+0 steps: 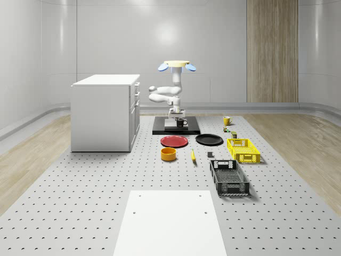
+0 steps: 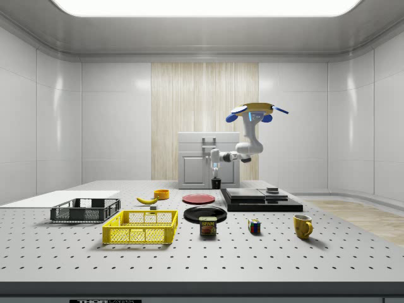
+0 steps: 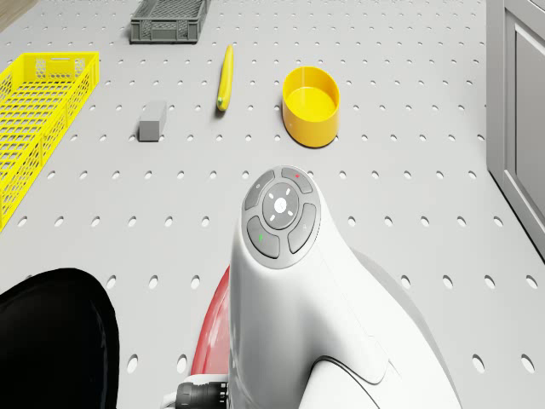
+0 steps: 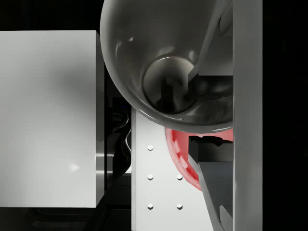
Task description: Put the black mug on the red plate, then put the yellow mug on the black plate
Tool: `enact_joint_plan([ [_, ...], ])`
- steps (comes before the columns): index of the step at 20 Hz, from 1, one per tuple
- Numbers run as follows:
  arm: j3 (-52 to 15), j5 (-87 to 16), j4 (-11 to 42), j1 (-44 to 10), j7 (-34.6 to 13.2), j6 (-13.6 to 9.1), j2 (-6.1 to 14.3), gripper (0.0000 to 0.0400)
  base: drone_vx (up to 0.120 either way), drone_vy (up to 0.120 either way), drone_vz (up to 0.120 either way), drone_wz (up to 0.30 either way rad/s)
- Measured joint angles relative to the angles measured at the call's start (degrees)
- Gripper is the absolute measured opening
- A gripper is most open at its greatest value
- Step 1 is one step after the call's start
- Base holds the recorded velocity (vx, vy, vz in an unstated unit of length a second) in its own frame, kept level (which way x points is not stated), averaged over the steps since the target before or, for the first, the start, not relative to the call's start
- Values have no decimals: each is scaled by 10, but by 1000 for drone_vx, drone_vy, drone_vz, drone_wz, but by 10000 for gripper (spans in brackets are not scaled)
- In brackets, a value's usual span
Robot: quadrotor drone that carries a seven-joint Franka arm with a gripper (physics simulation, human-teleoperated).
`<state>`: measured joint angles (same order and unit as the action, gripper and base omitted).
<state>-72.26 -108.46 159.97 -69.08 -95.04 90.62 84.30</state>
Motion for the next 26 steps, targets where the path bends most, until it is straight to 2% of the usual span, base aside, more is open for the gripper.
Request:
enact_joint_plan([
  [7,0,2,0,-1,-1,4,4,110,120,0,-6,0],
  [14,-1,3,0,-3,-2,7,8,110,120,0,-114,0],
  [23,-1,5,-1,-4,-3,12,12,110,120,0,0,0],
  [26,-2,6,-1,-2,-1,13,14,110,13,0,0,0],
])
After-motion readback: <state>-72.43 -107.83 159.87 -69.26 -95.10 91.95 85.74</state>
